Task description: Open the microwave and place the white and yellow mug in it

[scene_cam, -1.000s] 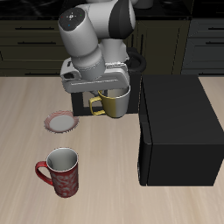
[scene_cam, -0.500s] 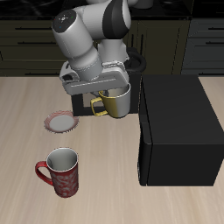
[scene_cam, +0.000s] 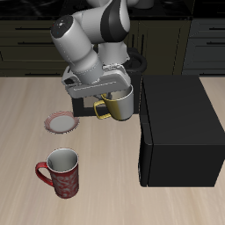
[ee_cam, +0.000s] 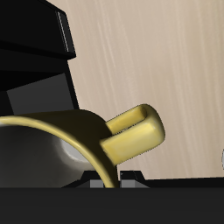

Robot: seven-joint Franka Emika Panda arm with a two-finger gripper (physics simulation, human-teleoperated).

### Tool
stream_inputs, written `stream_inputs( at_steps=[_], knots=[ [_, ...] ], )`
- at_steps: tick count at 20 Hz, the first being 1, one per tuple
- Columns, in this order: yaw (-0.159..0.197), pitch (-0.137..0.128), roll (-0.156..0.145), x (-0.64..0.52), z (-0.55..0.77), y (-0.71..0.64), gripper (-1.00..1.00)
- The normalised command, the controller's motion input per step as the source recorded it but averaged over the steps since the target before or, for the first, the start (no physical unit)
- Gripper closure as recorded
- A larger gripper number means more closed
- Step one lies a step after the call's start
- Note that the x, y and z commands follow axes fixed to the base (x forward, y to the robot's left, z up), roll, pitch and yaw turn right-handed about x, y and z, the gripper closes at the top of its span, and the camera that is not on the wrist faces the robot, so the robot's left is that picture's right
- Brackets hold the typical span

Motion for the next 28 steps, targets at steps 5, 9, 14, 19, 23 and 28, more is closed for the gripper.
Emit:
stream_inputs(
  at_steps=[5,9,14,19,23,28],
  knots=[
    [-0.016,0.018,0.021,0.01,-0.19,0.12,1.0],
    [-0.008,0.007,0.03,-0.03,-0.15,0.12,1.0],
    [-0.053,0.01,0.07,-0.14,-0.2,0.23,1.0],
    [-0.035,0.006,0.087,-0.25,-0.08,0.25,1.0],
    [0.003,-0.002,0.07,-0.13,0.03,0.24,1.0],
    [-0.01,-0.001,0.045,-0.02,0.03,0.12,1.0]
  ],
)
